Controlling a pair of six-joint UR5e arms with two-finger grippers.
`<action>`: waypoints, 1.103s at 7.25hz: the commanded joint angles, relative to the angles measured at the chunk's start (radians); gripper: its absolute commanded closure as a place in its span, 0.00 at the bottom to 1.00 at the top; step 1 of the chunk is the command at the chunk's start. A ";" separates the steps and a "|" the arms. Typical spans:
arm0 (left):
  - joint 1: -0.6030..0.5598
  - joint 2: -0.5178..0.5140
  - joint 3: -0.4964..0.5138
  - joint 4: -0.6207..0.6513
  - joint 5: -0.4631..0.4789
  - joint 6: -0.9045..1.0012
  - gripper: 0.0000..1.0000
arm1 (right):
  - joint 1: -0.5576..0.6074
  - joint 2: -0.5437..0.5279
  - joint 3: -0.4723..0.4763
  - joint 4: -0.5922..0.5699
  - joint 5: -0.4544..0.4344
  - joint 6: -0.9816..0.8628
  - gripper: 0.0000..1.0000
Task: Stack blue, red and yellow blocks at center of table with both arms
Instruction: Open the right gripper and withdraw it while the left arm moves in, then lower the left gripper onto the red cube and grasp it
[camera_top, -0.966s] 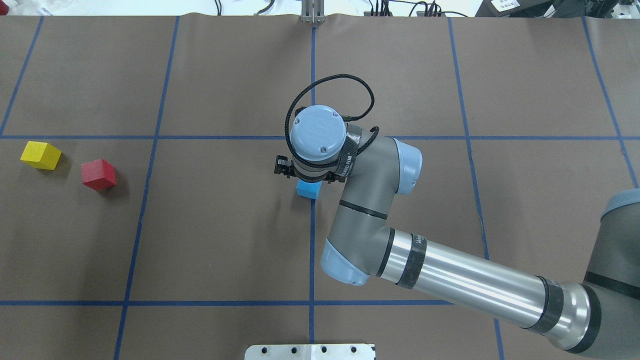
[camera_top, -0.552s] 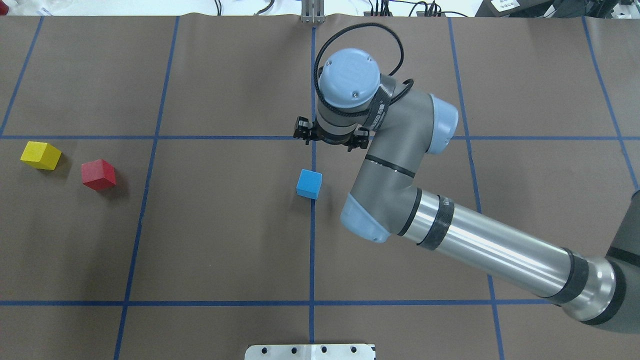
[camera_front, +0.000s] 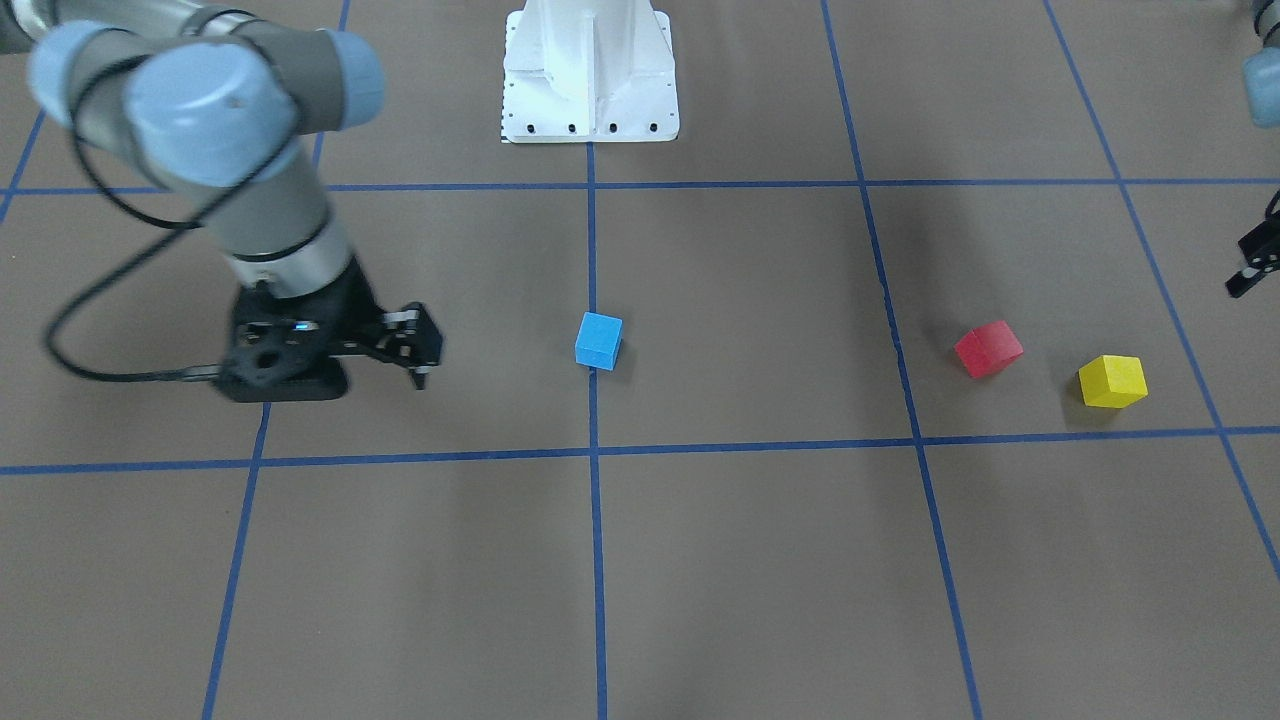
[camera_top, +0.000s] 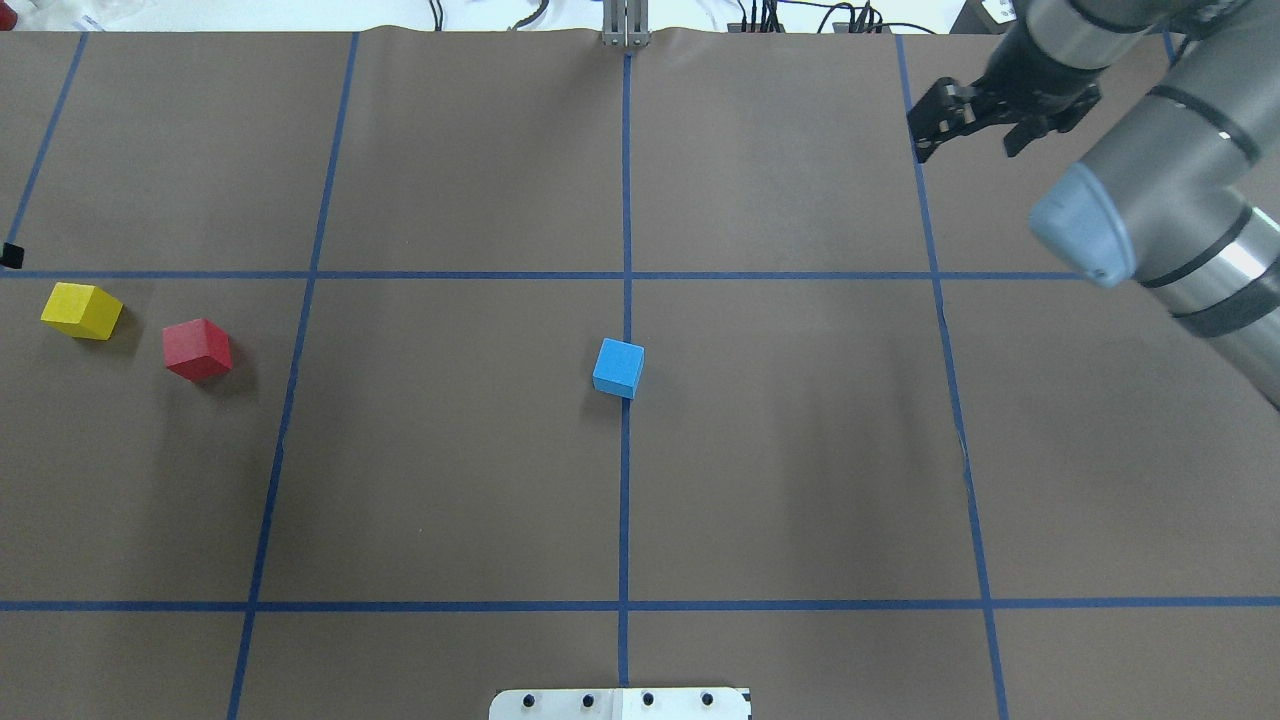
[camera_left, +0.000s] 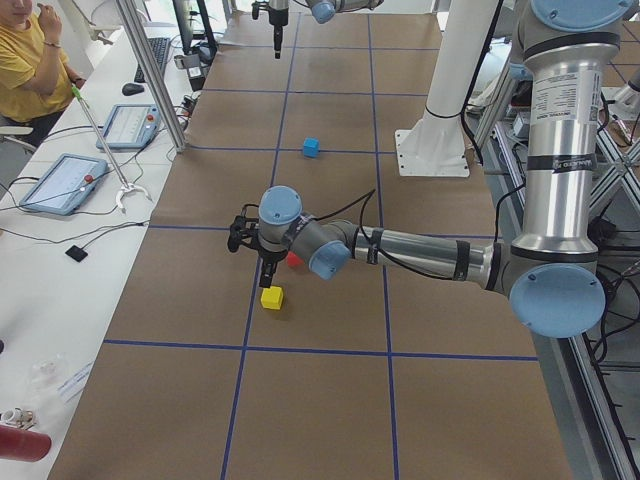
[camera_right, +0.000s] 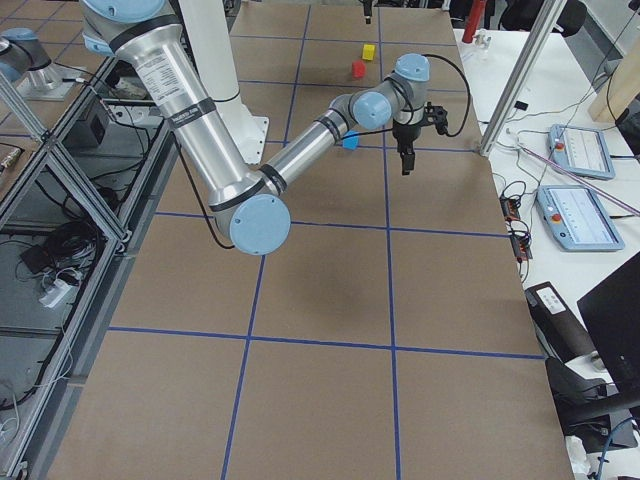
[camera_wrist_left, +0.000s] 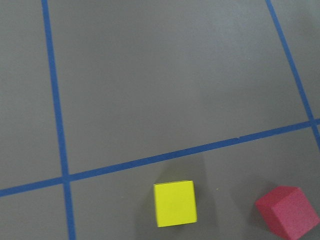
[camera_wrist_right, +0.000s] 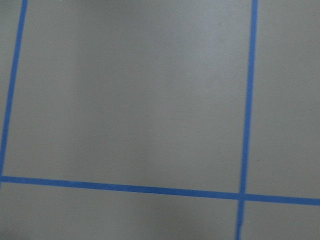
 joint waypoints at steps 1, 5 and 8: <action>0.178 -0.021 -0.023 -0.006 0.136 -0.356 0.00 | 0.195 -0.158 -0.002 -0.002 0.103 -0.399 0.00; 0.349 -0.109 0.055 -0.003 0.273 -0.518 0.00 | 0.354 -0.310 -0.004 -0.002 0.154 -0.716 0.00; 0.404 -0.144 0.116 -0.006 0.322 -0.512 0.28 | 0.354 -0.314 -0.004 -0.001 0.148 -0.716 0.00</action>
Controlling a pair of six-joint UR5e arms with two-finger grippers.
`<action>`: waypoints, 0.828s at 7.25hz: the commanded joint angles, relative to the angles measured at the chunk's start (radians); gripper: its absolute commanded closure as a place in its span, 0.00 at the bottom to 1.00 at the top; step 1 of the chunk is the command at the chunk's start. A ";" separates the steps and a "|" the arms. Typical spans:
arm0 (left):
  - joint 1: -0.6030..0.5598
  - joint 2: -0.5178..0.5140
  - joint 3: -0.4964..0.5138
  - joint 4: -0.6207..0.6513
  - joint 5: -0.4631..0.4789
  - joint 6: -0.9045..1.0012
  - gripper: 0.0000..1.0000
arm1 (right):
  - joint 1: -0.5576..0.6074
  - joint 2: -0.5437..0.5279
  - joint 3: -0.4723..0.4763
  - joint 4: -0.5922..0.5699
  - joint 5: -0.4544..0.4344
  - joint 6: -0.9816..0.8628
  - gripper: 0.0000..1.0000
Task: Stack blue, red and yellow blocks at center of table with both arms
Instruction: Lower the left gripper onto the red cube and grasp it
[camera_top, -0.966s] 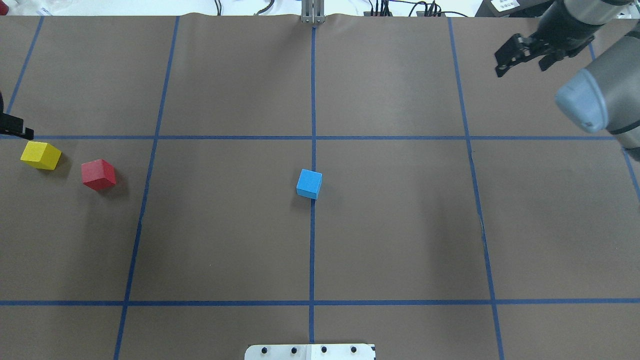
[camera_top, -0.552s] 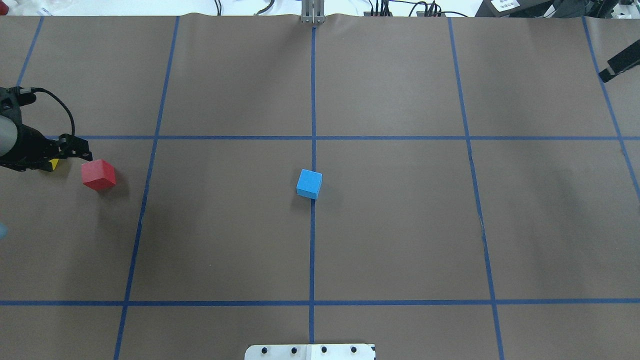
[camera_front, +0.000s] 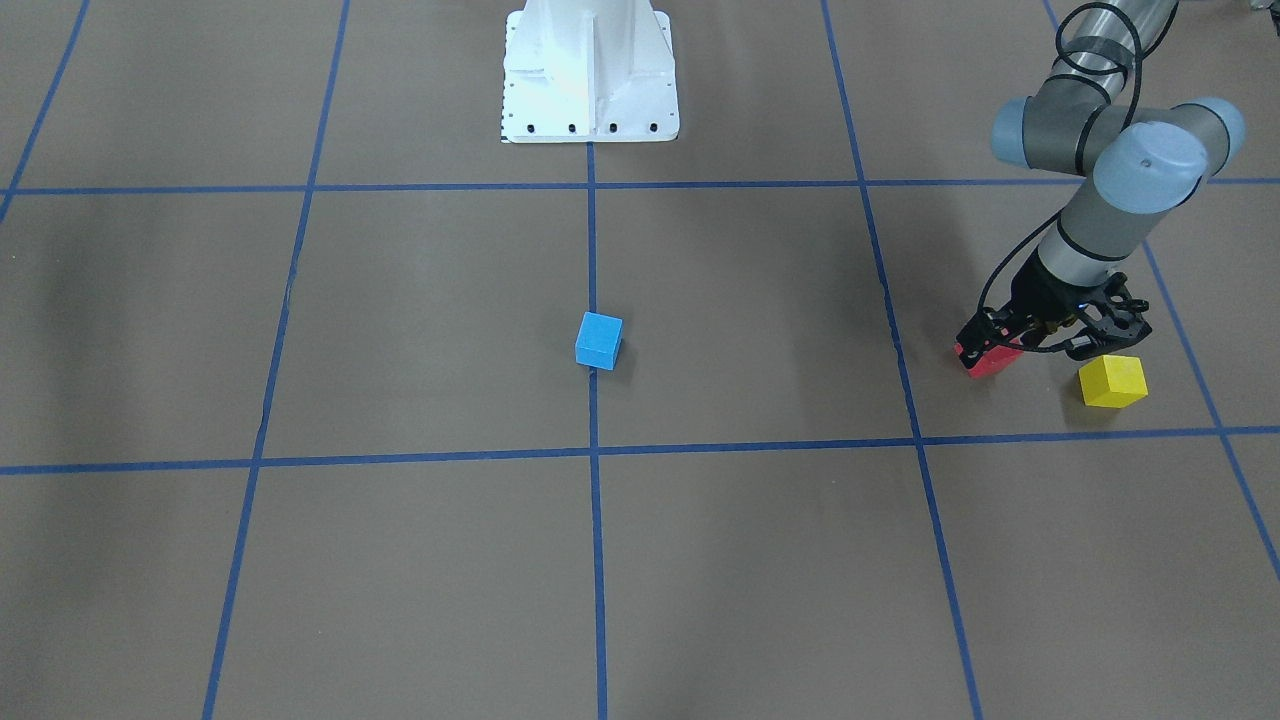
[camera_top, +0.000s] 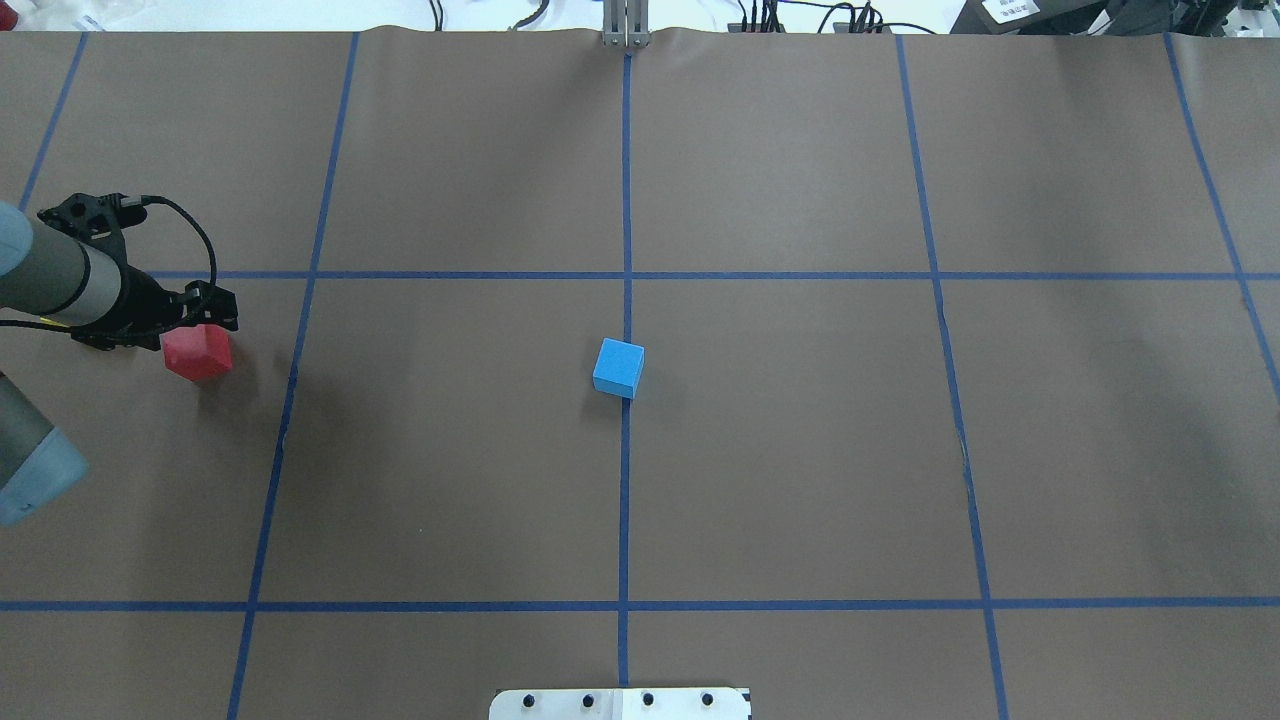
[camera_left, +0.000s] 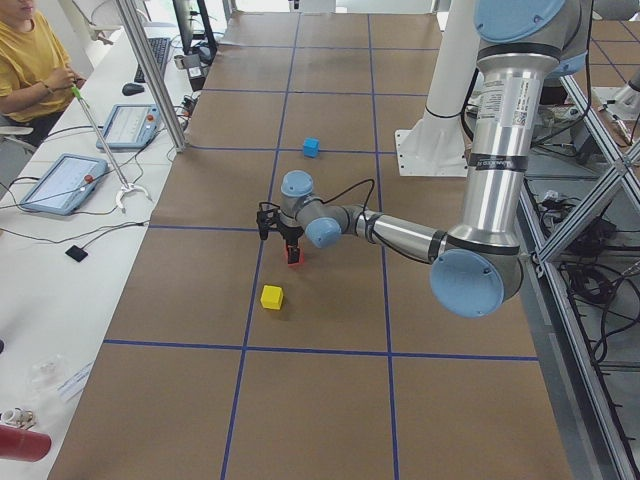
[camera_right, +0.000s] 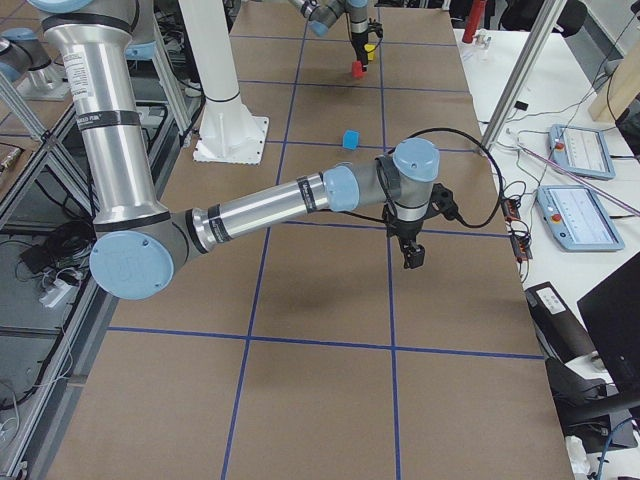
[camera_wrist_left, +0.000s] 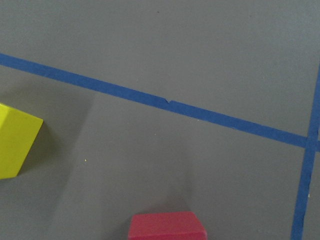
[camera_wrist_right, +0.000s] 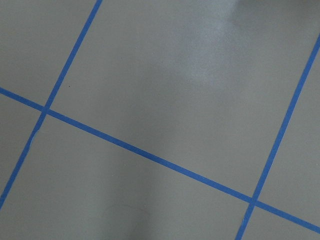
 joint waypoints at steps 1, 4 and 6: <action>0.045 -0.009 0.015 0.001 0.027 0.004 0.81 | 0.001 -0.004 0.000 0.002 -0.006 -0.002 0.00; 0.047 -0.012 -0.098 0.119 -0.014 0.062 1.00 | 0.001 -0.010 -0.002 0.002 -0.009 0.003 0.00; 0.049 -0.200 -0.187 0.414 -0.008 0.067 1.00 | 0.001 -0.085 -0.002 0.006 -0.013 0.015 0.00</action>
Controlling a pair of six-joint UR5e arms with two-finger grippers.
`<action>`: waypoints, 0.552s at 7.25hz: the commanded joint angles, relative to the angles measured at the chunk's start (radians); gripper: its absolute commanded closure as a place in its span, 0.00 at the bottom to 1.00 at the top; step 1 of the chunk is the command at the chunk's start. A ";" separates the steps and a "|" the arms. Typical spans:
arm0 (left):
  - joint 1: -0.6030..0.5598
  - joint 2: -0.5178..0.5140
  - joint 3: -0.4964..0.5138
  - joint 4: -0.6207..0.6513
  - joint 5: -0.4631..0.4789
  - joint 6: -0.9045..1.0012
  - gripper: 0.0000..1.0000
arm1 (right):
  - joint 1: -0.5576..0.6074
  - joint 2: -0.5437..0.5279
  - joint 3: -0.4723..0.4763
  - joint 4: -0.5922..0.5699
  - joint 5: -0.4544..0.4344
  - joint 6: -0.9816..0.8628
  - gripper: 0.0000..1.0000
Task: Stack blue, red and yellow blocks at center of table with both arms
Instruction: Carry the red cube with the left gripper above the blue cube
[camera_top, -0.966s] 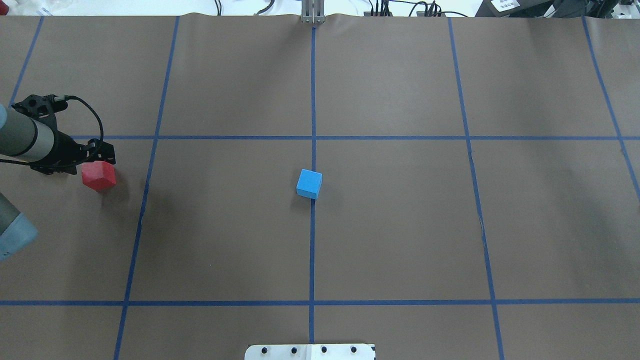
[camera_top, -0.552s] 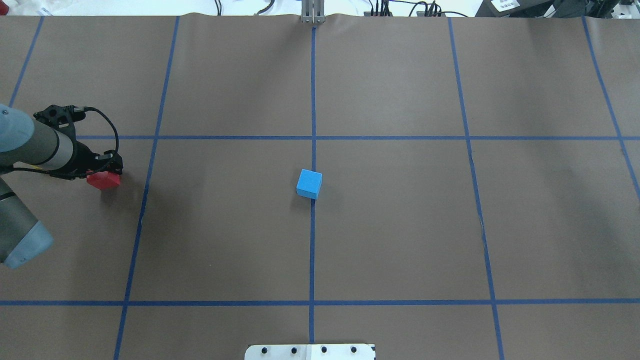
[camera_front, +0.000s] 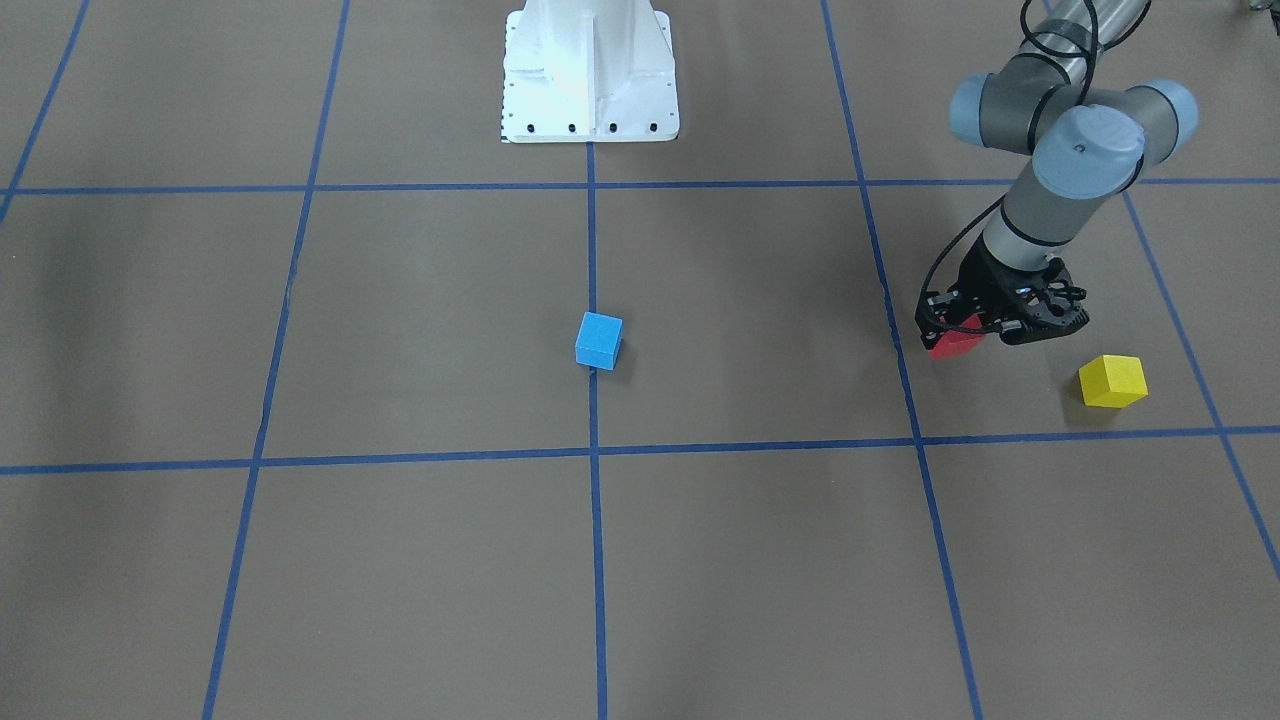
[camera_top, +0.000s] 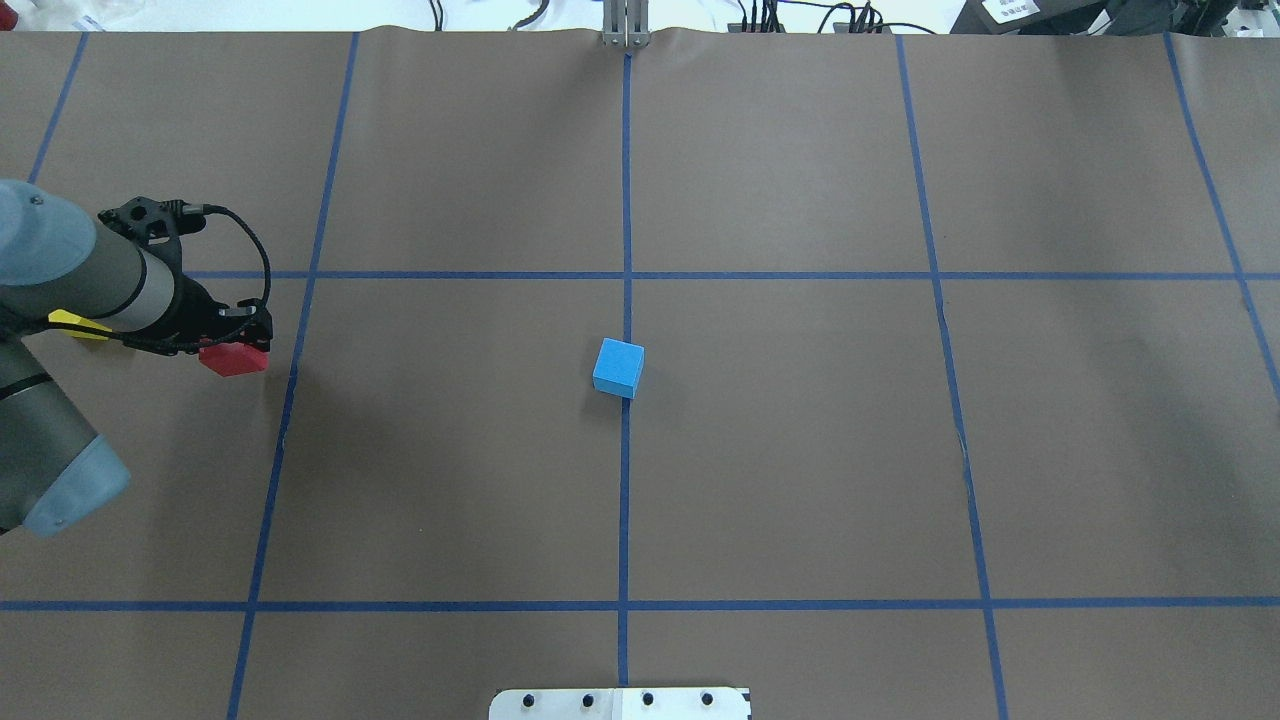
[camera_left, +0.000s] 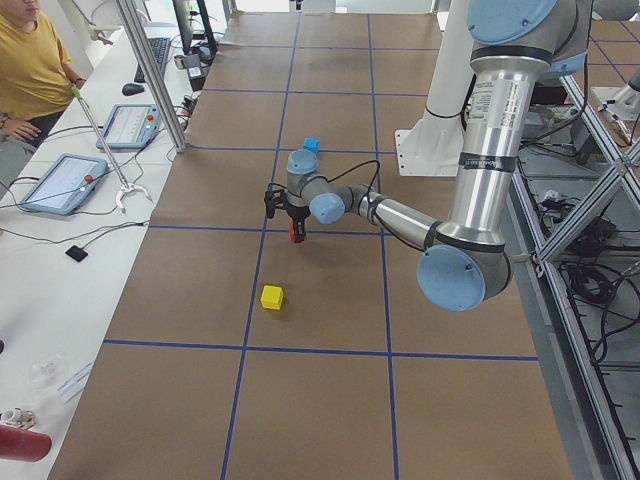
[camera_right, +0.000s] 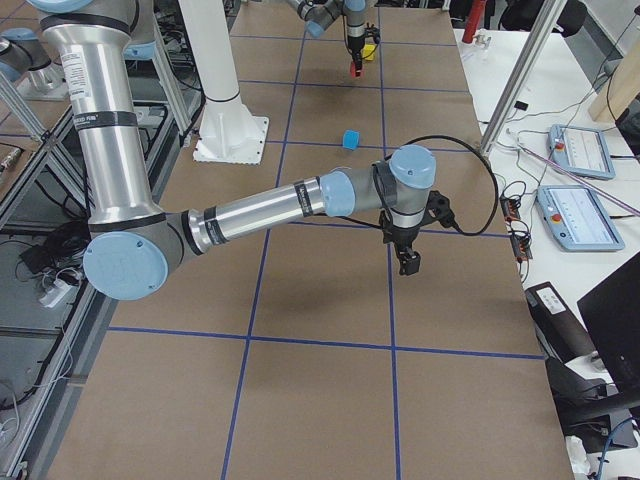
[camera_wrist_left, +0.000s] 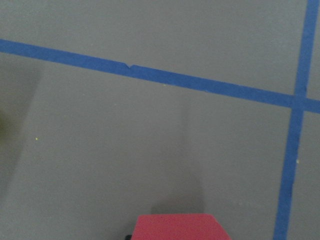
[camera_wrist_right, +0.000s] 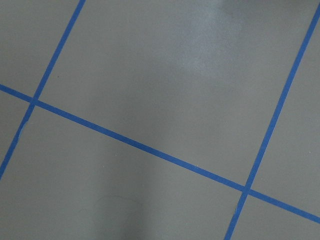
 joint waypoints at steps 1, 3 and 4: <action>0.026 -0.234 -0.045 0.257 0.005 0.004 1.00 | 0.023 -0.099 -0.002 0.003 -0.003 0.019 0.01; 0.109 -0.400 -0.012 0.330 0.030 0.001 1.00 | 0.107 -0.162 -0.008 0.007 -0.003 0.016 0.00; 0.155 -0.482 0.043 0.330 0.057 -0.002 1.00 | 0.116 -0.176 -0.008 0.008 -0.003 0.016 0.00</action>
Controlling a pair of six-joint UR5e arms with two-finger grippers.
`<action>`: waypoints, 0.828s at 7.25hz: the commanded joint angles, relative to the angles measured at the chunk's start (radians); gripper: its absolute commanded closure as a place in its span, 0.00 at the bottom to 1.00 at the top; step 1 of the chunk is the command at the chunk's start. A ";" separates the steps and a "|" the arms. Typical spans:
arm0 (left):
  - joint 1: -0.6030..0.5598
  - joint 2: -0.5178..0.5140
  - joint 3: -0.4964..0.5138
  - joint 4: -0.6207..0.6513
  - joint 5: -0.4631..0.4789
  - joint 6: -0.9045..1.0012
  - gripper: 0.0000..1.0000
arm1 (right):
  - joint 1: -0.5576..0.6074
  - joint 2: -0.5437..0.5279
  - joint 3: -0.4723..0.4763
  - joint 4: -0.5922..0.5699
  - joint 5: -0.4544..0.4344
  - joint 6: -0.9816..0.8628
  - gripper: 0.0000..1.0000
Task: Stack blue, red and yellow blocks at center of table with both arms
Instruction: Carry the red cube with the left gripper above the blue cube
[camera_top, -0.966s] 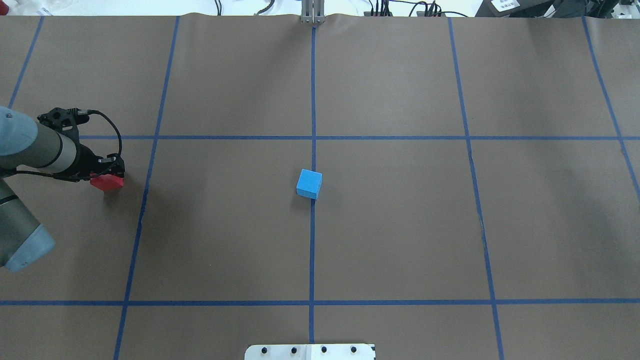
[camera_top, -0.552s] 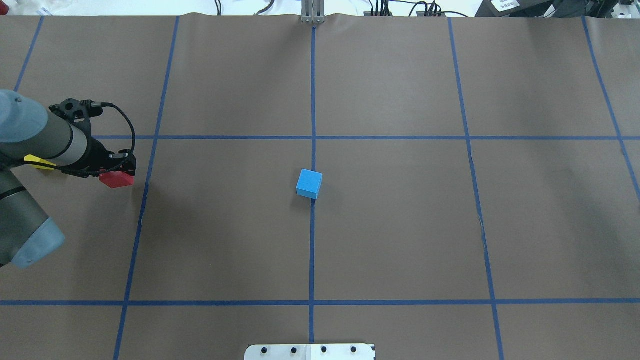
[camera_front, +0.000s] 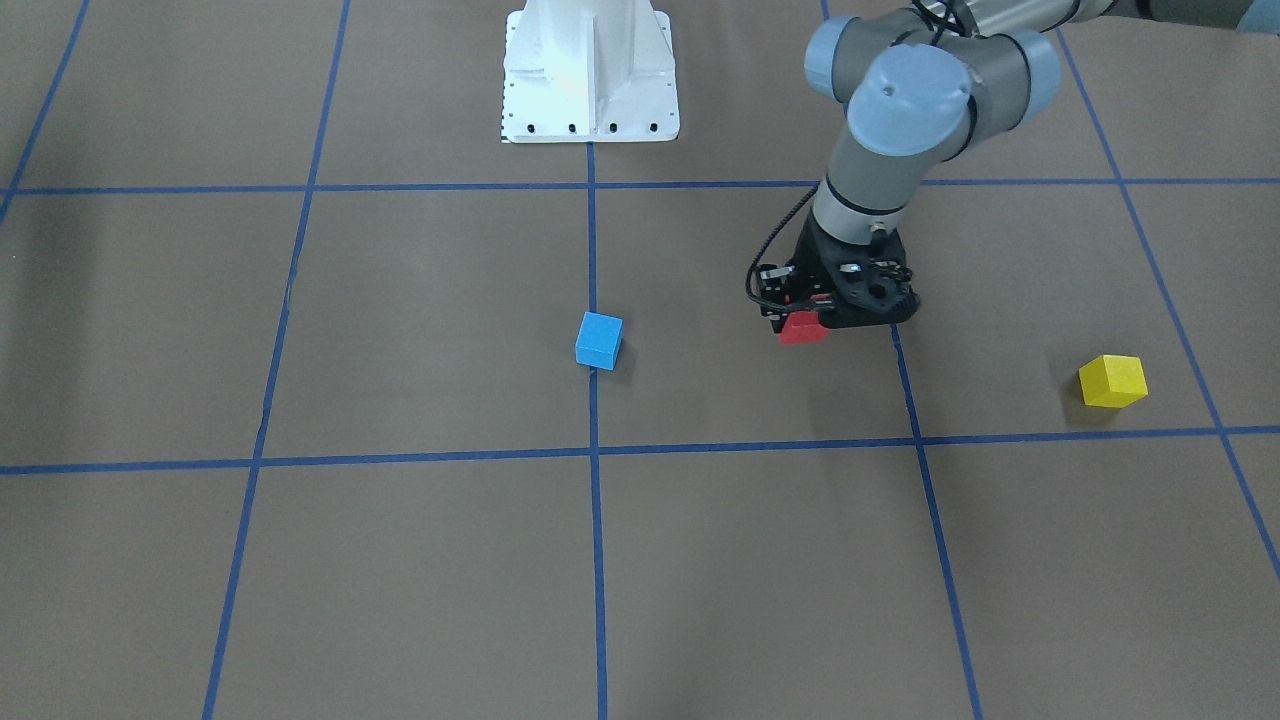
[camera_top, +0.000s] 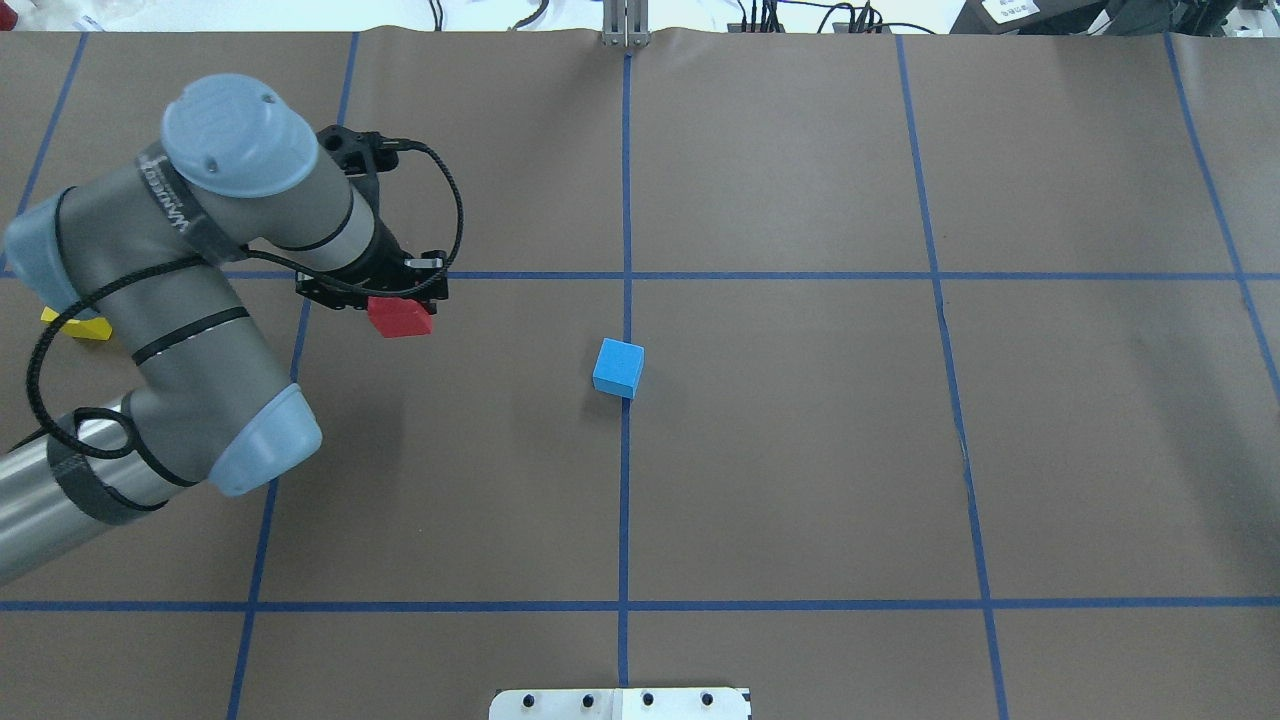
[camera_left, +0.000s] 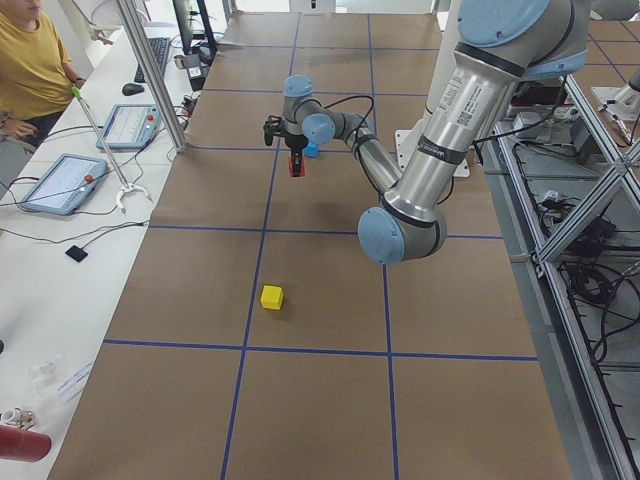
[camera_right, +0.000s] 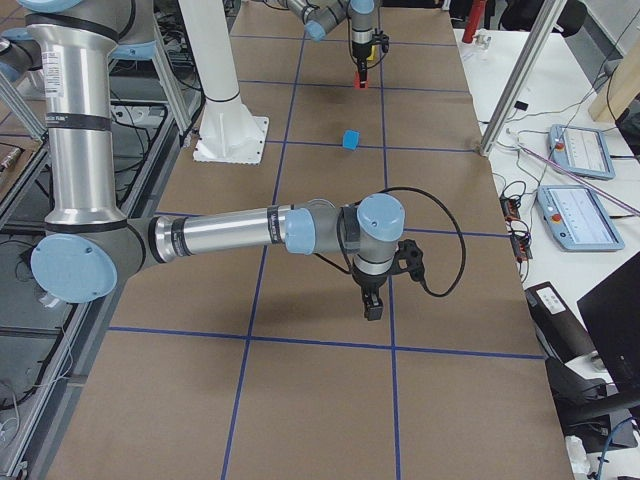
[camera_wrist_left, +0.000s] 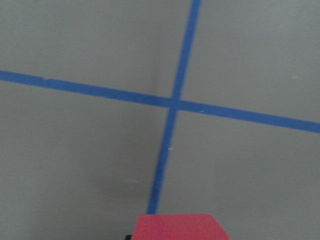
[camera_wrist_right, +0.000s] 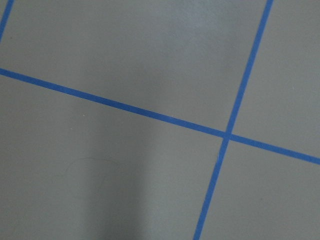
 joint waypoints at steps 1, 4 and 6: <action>0.085 -0.190 0.130 0.016 0.062 -0.003 1.00 | 0.026 -0.026 -0.001 0.002 0.000 -0.001 0.00; 0.164 -0.270 0.206 -0.007 0.122 0.030 1.00 | 0.026 -0.025 0.000 0.002 0.001 0.008 0.00; 0.175 -0.279 0.216 -0.007 0.125 0.118 1.00 | 0.026 -0.017 0.000 0.002 0.001 0.013 0.00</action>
